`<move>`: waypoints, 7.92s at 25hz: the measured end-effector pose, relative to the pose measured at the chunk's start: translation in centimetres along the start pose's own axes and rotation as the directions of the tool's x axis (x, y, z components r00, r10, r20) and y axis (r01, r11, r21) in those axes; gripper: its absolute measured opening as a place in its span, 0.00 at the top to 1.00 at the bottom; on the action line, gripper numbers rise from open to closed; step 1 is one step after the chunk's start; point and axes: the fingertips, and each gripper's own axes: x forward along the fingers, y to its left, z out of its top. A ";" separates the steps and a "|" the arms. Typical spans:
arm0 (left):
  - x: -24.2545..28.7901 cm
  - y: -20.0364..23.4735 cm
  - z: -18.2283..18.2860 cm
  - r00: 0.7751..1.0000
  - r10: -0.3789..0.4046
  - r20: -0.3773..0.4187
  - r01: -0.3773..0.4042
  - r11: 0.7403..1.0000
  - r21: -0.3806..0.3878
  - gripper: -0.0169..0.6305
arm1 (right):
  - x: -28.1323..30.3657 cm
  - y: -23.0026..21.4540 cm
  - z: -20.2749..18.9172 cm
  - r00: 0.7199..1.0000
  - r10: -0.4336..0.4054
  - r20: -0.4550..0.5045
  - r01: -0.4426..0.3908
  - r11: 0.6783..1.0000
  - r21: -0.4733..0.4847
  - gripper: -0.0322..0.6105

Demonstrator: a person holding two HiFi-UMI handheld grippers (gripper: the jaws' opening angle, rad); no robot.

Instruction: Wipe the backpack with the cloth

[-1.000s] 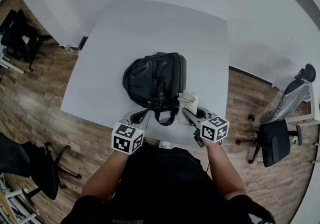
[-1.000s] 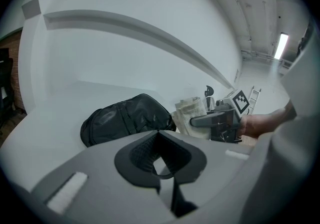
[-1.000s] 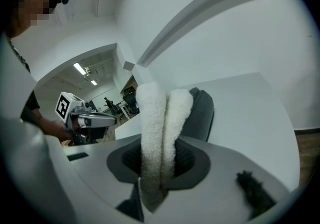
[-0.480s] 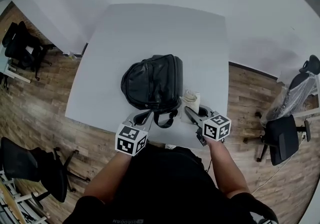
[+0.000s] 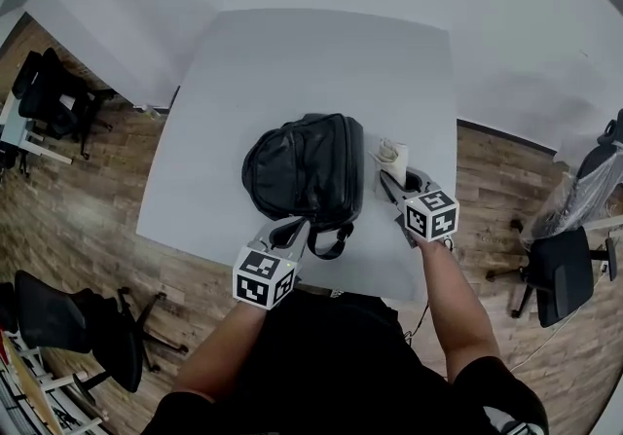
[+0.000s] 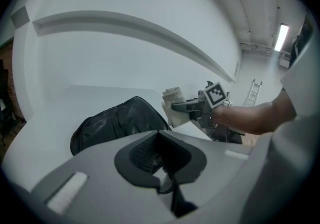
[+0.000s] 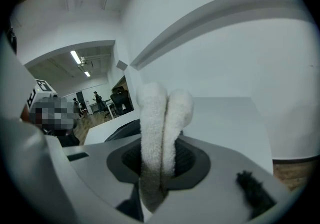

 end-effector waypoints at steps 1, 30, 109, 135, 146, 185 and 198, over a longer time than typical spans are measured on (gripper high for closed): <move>0.0 0.0 0.0 1.000 0.001 -0.001 -0.001 1.000 -0.002 0.96 | 0.8 -0.8 0.6 1.000 -0.011 0.006 0.011 1.000 -0.019 0.81; -1.5 0.3 -2.5 0.997 0.064 -0.044 -0.067 0.996 -0.066 0.96 | 10.3 -5.0 1.9 0.996 -0.081 -0.046 0.063 0.949 -0.308 0.81; -4.7 -1.3 -4.3 0.998 0.057 0.036 -0.051 0.987 -0.150 0.96 | -2.2 9.8 -9.9 0.999 0.018 -0.052 -0.022 0.996 -0.092 0.81; -14.2 2.5 -7.0 0.993 0.029 0.111 -0.014 0.991 -0.134 0.96 | -5.6 18.4 -10.5 0.995 -0.092 -0.036 0.091 0.996 -0.012 0.81; -21.3 3.3 -11.3 0.991 -0.003 0.132 0.019 0.993 -0.115 0.96 | -9.3 27.4 -9.4 0.995 -0.094 0.043 0.089 0.990 0.112 0.81; -25.2 -6.7 -15.5 0.987 -0.077 0.139 0.091 0.991 -0.098 0.96 | -20.1 39.0 -11.4 0.999 0.018 0.028 -0.020 0.998 0.064 0.81; -25.1 -9.1 -16.3 0.991 -0.031 0.129 0.046 0.993 -0.107 0.96 | -21.6 37.7 -11.6 0.997 0.047 0.061 -0.051 0.996 0.076 0.81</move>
